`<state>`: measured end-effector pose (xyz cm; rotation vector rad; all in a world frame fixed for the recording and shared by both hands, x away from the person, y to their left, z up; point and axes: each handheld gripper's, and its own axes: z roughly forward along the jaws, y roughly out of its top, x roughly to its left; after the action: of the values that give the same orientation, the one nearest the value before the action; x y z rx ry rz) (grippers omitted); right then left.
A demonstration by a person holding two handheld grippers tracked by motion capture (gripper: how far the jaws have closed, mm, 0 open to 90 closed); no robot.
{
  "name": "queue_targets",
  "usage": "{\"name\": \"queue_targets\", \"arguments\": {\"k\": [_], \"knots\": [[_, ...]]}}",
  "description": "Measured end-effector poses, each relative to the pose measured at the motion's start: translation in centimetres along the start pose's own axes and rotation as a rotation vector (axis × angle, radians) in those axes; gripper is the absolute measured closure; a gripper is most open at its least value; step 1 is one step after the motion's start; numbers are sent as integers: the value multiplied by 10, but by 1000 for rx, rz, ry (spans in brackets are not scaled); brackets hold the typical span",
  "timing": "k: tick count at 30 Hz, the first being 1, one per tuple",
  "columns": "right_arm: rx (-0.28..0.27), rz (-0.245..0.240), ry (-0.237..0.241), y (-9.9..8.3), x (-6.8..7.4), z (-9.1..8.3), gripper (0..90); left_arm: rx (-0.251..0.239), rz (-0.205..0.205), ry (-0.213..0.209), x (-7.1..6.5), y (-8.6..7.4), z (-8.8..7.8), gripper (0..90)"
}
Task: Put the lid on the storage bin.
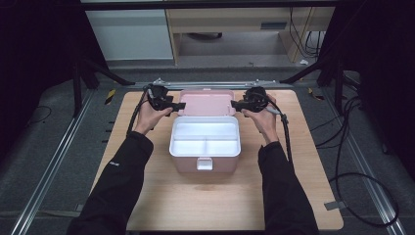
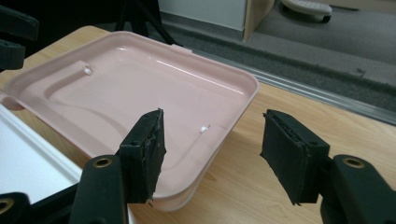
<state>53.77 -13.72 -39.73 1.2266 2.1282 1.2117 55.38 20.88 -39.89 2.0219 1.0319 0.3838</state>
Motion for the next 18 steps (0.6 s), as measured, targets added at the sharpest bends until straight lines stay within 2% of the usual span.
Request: {"name": "queue_targets", "arguments": {"k": [2, 11, 14, 18], "knots": [[17, 9, 3, -3, -1, 8, 393, 30, -1, 0, 2, -4, 9, 302], [51, 44, 35, -14, -4, 32, 390, 75, -12, -12, 9, -13, 28, 294], [77, 44, 47, -17, -3, 39, 389, 73, -40, -29, 12, -16, 33, 287], [90, 52, 62, -19, -2, 44, 389, 59, -45, -59, 11, -16, 38, 297]]}}
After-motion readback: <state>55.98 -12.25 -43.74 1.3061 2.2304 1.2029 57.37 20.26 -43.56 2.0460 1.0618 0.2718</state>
